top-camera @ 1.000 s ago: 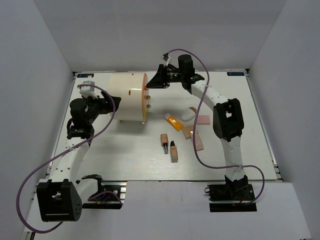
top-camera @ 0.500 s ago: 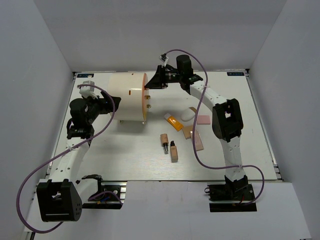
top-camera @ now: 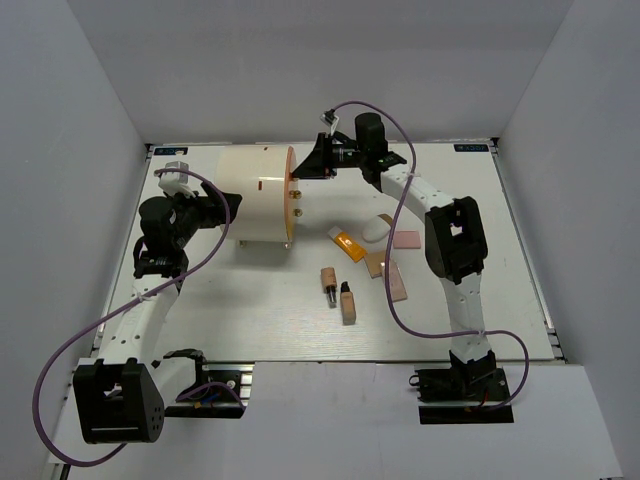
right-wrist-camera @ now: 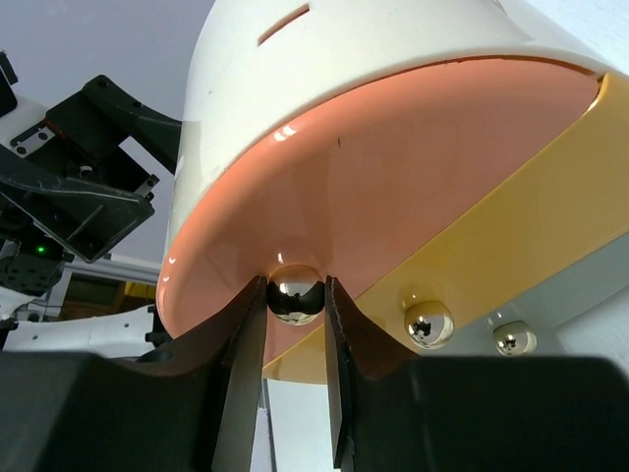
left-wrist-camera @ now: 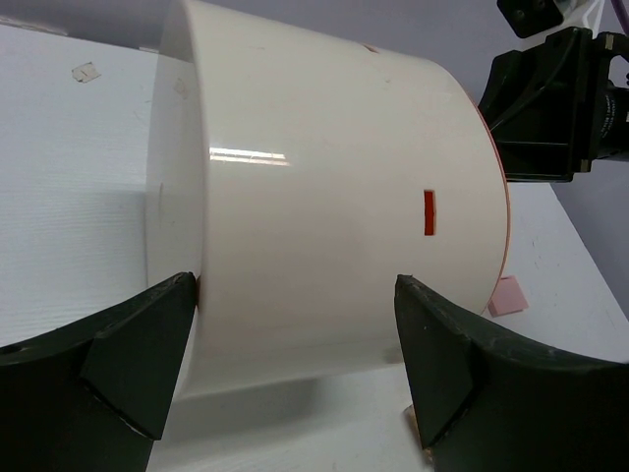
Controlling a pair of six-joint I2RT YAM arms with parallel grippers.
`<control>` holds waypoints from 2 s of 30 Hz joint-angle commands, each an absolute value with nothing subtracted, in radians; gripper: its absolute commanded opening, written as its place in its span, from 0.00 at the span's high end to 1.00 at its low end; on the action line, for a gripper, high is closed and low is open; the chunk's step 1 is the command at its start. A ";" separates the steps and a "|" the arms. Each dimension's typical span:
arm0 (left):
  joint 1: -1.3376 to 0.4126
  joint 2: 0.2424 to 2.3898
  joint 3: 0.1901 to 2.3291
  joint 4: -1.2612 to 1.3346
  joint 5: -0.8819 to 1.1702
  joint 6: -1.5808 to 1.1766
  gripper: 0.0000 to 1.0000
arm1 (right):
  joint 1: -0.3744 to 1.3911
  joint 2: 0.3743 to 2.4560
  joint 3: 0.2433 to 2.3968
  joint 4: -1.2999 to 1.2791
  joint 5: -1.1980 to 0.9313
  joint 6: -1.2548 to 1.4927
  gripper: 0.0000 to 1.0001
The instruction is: Organize the makeup
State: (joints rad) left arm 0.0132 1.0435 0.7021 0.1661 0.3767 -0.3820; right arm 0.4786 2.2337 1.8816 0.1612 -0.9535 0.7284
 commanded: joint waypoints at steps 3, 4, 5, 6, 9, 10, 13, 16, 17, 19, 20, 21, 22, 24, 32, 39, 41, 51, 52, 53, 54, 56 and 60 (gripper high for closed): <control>0.009 1.023 0.706 0.193 0.407 -0.393 0.09 | 0.450 2.192 1.827 0.144 -0.976 0.681 0.76; 0.009 1.023 0.706 0.192 0.405 -0.391 0.09 | 0.440 2.184 1.821 0.140 -0.977 0.675 0.76; 0.009 1.023 0.707 0.193 0.405 -0.393 0.09 | 0.428 2.180 1.816 0.140 -0.979 0.673 0.76; 0.009 1.022 0.706 0.192 0.403 -0.393 0.09 | 0.425 2.172 1.803 0.140 -0.982 0.670 0.76; 0.009 1.019 0.707 0.190 0.397 -0.391 0.09 | 0.400 2.158 1.776 0.138 -0.992 0.663 0.77; 0.009 1.020 0.707 0.190 0.397 -0.393 0.09 | 0.397 2.151 1.770 0.137 -0.996 0.661 0.77; 0.009 1.017 0.707 0.187 0.390 -0.390 0.09 | 0.374 2.134 1.746 0.133 -1.011 0.655 0.78; 0.009 1.017 0.707 0.186 0.388 -0.391 0.09 | 0.357 2.118 1.724 0.124 -1.022 0.637 0.78; 0.009 1.017 0.707 0.187 0.388 -0.390 0.09 | 0.347 2.111 1.720 0.120 -1.023 0.631 0.78; 0.009 1.017 0.707 0.186 0.387 -0.391 0.09 | 0.342 2.109 1.710 0.115 -1.031 0.626 0.78; 0.009 1.017 0.707 0.186 0.387 -0.393 0.09 | 0.341 2.109 1.709 0.107 -1.031 0.623 0.78; 0.009 1.016 0.707 0.187 0.385 -0.393 0.09 | 0.333 2.109 1.707 0.106 -1.031 0.617 0.78; 0.009 1.015 0.706 0.187 0.387 -0.393 0.09 | 0.331 2.111 1.709 0.104 -1.035 0.614 0.75; 0.009 1.016 0.706 0.189 0.388 -0.393 0.09 | 0.331 2.118 1.718 0.098 -1.045 0.609 0.67; 0.009 1.000 0.707 0.189 0.380 -0.400 0.06 | 0.328 2.091 1.733 0.074 -1.091 0.557 0.33; 0.009 0.885 0.727 0.105 0.221 -0.381 0.04 | 0.314 1.990 1.703 -0.158 -1.028 0.324 0.33; 0.009 0.821 0.744 0.065 0.128 -0.367 0.04 | 0.310 1.935 1.692 -0.296 -0.970 0.168 0.33; -0.014 0.784 0.943 -0.270 0.549 -0.460 0.56 | 0.279 1.516 1.162 -0.222 -0.506 -0.133 0.65; -0.014 0.810 0.945 -0.287 0.590 -0.471 0.56 | 0.278 1.484 1.117 -0.229 -0.511 -0.133 0.78; -0.023 0.814 0.939 -0.290 0.648 -0.497 0.56 | 0.272 1.470 1.095 -0.229 -0.521 -0.132 0.82; -0.023 0.812 0.933 -0.299 0.659 -0.503 0.56 | 0.253 1.456 1.083 -0.230 -0.526 -0.123 0.87; -0.034 0.798 0.937 -0.319 0.679 -0.512 0.53 | 0.244 1.424 1.045 -0.230 -0.534 -0.115 0.87; -0.058 0.804 0.962 -0.382 0.710 -0.523 0.51 | 0.199 1.381 1.020 -0.229 -0.555 -0.094 0.68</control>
